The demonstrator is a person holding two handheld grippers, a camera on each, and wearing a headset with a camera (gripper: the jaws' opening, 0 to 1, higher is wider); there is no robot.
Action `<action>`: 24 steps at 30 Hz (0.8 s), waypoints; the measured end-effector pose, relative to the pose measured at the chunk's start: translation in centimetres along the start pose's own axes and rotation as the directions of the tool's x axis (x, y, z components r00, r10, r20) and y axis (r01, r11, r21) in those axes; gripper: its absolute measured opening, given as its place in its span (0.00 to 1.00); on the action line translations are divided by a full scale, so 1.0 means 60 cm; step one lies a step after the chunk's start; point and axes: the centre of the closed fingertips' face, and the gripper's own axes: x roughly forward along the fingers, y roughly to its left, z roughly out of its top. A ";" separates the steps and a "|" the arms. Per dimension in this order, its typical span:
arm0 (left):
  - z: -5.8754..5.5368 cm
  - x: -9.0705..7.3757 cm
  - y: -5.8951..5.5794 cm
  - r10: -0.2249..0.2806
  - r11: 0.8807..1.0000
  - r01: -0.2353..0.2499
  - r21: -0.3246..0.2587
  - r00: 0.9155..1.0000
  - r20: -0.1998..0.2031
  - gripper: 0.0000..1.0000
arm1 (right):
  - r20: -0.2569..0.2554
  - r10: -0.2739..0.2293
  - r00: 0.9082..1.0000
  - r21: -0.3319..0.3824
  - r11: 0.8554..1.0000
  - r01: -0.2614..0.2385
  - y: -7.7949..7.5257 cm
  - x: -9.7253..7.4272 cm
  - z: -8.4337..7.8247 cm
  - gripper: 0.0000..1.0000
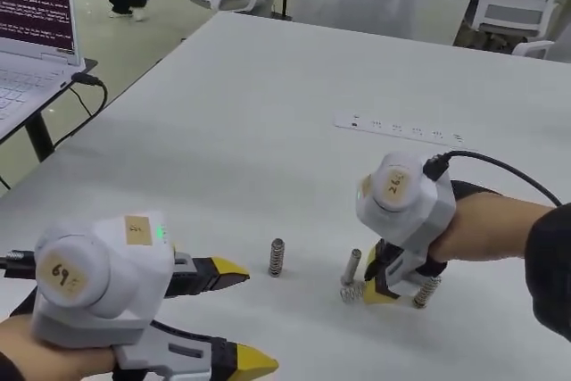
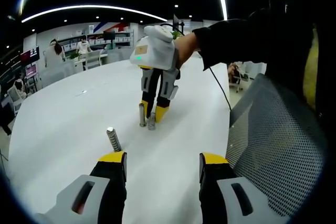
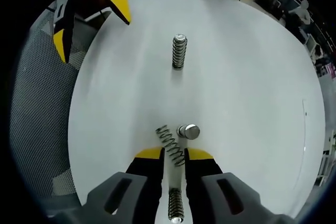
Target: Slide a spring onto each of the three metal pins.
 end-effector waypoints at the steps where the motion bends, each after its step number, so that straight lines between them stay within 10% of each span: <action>1: 0.000 0.000 0.000 0.000 1.000 0.000 0.001 1.000 0.000 0.51 | -0.003 0.003 1.000 0.002 1.000 -0.003 0.002 0.001 -0.002 0.13; 24: 0.004 0.001 -0.003 -0.003 1.000 0.003 0.007 1.000 0.004 0.49 | -0.025 0.008 1.000 -0.054 0.999 -0.010 0.025 0.006 -0.002 0.10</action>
